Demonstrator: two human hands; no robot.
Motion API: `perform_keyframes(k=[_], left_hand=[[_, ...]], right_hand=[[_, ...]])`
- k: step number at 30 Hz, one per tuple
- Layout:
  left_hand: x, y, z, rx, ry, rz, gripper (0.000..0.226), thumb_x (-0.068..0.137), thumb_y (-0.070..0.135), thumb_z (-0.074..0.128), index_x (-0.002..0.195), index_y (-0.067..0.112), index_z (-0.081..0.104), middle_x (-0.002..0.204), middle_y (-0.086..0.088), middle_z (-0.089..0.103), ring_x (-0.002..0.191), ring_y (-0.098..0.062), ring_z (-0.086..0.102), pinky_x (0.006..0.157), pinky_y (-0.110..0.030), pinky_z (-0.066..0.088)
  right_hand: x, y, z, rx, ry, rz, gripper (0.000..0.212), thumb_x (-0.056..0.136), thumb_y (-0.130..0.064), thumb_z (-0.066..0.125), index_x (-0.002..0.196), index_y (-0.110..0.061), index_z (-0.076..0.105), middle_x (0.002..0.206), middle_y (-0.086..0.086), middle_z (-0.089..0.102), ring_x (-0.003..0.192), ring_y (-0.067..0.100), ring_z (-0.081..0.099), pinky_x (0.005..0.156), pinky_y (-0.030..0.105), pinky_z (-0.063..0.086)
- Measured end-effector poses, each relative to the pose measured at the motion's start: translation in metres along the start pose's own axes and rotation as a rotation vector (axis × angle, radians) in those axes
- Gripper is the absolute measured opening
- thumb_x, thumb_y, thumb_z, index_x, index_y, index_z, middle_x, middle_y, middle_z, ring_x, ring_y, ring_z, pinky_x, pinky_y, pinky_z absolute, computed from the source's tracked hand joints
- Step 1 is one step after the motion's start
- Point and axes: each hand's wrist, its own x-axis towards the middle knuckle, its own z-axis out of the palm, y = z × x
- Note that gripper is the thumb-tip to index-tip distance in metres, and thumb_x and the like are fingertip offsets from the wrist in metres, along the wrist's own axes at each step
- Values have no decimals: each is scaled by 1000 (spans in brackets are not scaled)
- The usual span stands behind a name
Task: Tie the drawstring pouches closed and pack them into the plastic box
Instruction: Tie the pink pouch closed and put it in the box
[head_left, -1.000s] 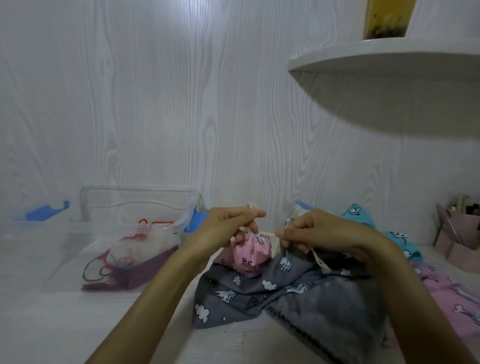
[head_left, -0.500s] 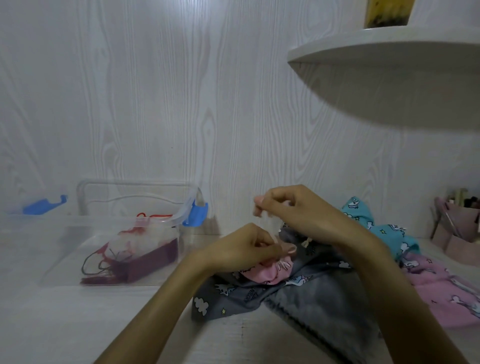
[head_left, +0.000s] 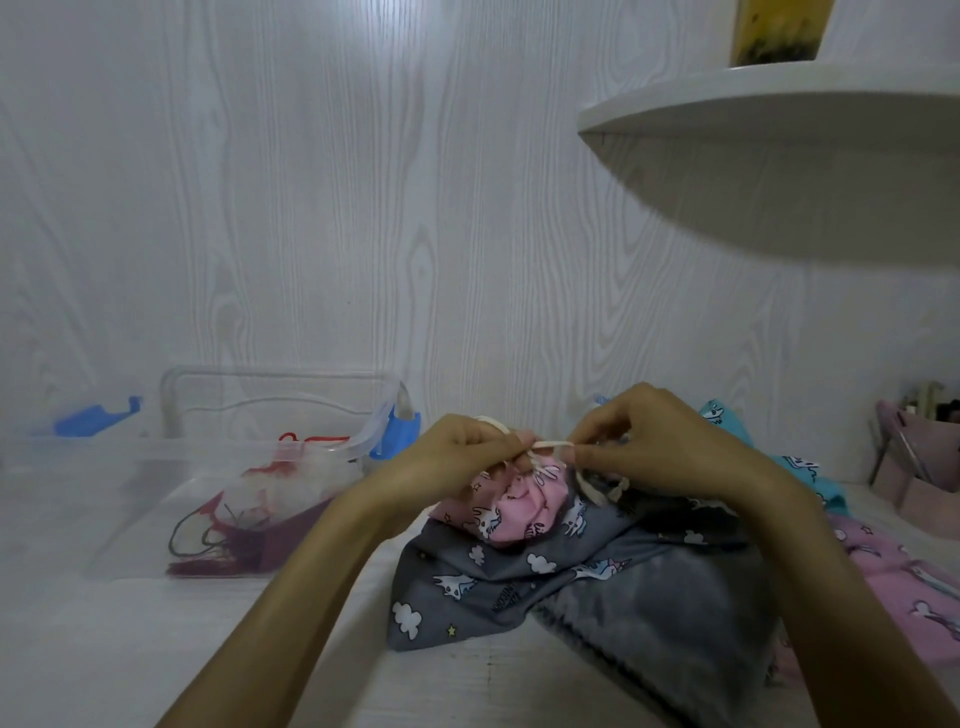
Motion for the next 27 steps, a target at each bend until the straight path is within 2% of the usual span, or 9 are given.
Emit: perform_keyframes(k=[3, 7, 10, 13, 16, 18, 20, 24, 27], left_hand=[[1, -2, -3, -126, 29, -34, 22, 88, 35, 61, 77, 19, 74, 76, 15, 67, 58, 7, 53, 46, -8, 32], [-1, -1, -1, -279, 12, -65, 16, 77, 28, 71, 89, 19, 76, 99, 9, 74, 73, 2, 59, 49, -13, 30], [-2, -2, -4, -335, 59, -74, 19, 64, 29, 76, 83, 25, 78, 96, 9, 74, 82, -3, 60, 52, -18, 28], [-4, -1, -6, -288, 85, -80, 8, 73, 20, 75, 81, 24, 76, 77, 11, 72, 65, 7, 58, 55, -19, 27], [-4, -1, -6, -239, 114, -60, 9, 75, 16, 75, 78, 24, 73, 64, 14, 67, 56, 9, 56, 60, -21, 30], [-4, 0, -5, -202, 127, -31, 10, 72, 15, 76, 73, 24, 71, 62, 13, 64, 55, 6, 54, 60, -21, 33], [-3, 1, -4, -176, 136, 9, 13, 72, 13, 76, 70, 23, 68, 59, 10, 63, 53, 4, 53, 56, -17, 34], [-5, 3, -1, -247, 128, 106, 15, 76, -4, 71, 72, 8, 63, 58, -2, 67, 40, 2, 52, 42, -5, 36], [-5, 1, 0, -232, 145, 142, 17, 75, -6, 71, 71, 9, 63, 61, -4, 69, 43, -1, 58, 43, -6, 39]], right_hand=[[-4, 0, -9, 182, 60, -34, 18, 83, -36, 66, 72, -23, 73, 68, -13, 71, 66, -1, 63, 64, 16, 46], [-8, -5, -13, 405, -76, -50, 21, 87, -30, 61, 74, -15, 69, 63, -3, 69, 55, 4, 56, 56, 15, 43], [-10, -5, -14, 361, -179, -55, 22, 77, -40, 66, 76, -19, 74, 67, 1, 70, 59, 6, 58, 59, 20, 44], [-11, -6, -14, 285, -235, -13, 24, 77, -39, 67, 79, -17, 77, 63, -3, 67, 58, 2, 55, 58, 16, 43], [-7, -4, -10, 251, -104, -1, 19, 86, -36, 61, 82, -25, 76, 73, -5, 72, 66, 7, 62, 67, 23, 51], [0, -3, -4, 183, 29, -33, 13, 88, -33, 61, 93, -33, 72, 80, -7, 70, 74, 8, 63, 74, 20, 50], [5, -5, 6, 148, 12, -82, 16, 86, -31, 64, 99, -38, 70, 84, -7, 68, 78, 12, 62, 71, 17, 48], [8, -7, 23, 284, -38, -91, 17, 82, -25, 71, 98, -27, 74, 74, -3, 65, 56, 6, 52, 53, 14, 42], [10, -2, 28, 364, 63, -127, 11, 76, -20, 76, 86, -23, 76, 70, -4, 60, 59, 5, 49, 57, 14, 41]])
